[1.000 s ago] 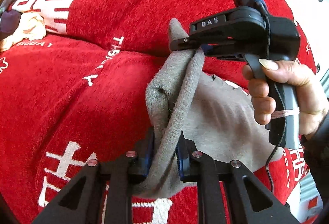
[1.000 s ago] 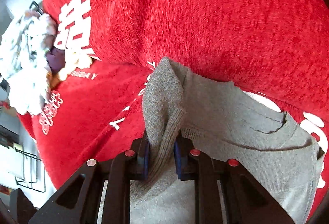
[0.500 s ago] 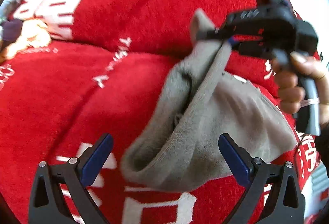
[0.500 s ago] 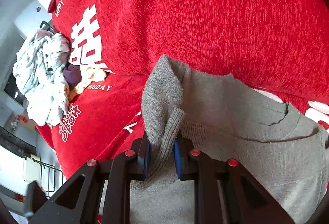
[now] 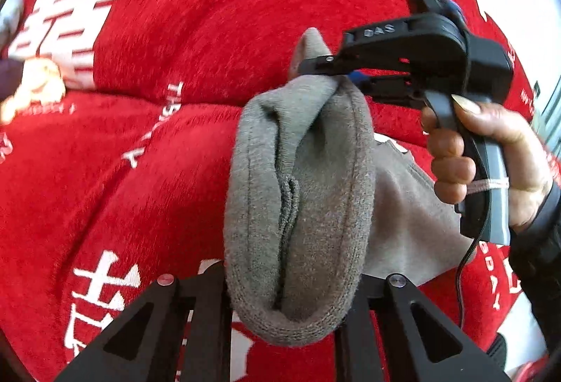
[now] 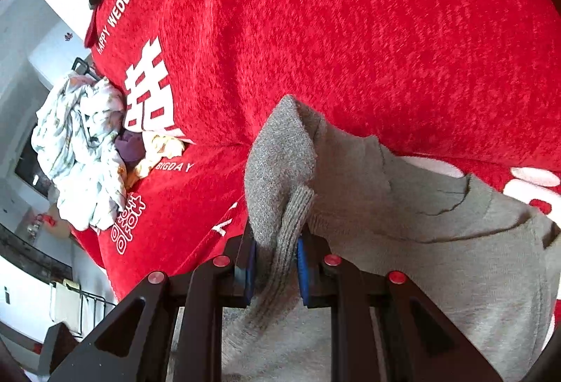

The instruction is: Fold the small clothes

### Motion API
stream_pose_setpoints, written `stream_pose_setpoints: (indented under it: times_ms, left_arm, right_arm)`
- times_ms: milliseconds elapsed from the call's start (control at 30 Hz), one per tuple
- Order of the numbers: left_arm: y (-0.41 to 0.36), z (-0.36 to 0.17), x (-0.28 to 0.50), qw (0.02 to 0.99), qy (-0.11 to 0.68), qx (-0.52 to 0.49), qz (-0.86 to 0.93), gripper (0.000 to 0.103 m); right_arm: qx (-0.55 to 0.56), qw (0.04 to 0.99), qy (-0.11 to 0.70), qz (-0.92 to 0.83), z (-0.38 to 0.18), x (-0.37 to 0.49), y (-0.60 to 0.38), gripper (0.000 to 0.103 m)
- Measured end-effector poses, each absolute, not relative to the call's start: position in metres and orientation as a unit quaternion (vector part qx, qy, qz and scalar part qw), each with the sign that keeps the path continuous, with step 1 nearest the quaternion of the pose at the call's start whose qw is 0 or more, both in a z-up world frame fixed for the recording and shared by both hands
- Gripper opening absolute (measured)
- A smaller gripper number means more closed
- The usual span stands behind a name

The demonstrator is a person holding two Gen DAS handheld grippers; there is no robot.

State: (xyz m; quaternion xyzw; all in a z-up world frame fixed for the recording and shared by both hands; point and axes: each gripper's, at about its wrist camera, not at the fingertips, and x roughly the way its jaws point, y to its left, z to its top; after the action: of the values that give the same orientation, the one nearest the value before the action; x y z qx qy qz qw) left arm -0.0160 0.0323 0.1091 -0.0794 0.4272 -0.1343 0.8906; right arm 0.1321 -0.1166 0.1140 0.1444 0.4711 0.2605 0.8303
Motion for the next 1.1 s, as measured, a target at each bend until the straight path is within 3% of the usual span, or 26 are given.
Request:
stream_pose_setpoints:
  times_ms: [667, 1100]
  left_arm:
    - [-0.063, 0.148, -0.016, 0.891, 0.435, 0.018, -0.127, 0.015]
    - [-0.152, 0.152, -0.018, 0.876, 0.447, 0.057, -0.171, 0.015]
  right_arm:
    - [0.242, 0.797, 0.491, 0.257, 0.127, 0.134, -0.215, 0.021]
    - [0.181, 0.794, 0.505, 0.286, 0.140, 0.141, -0.269, 0.021]
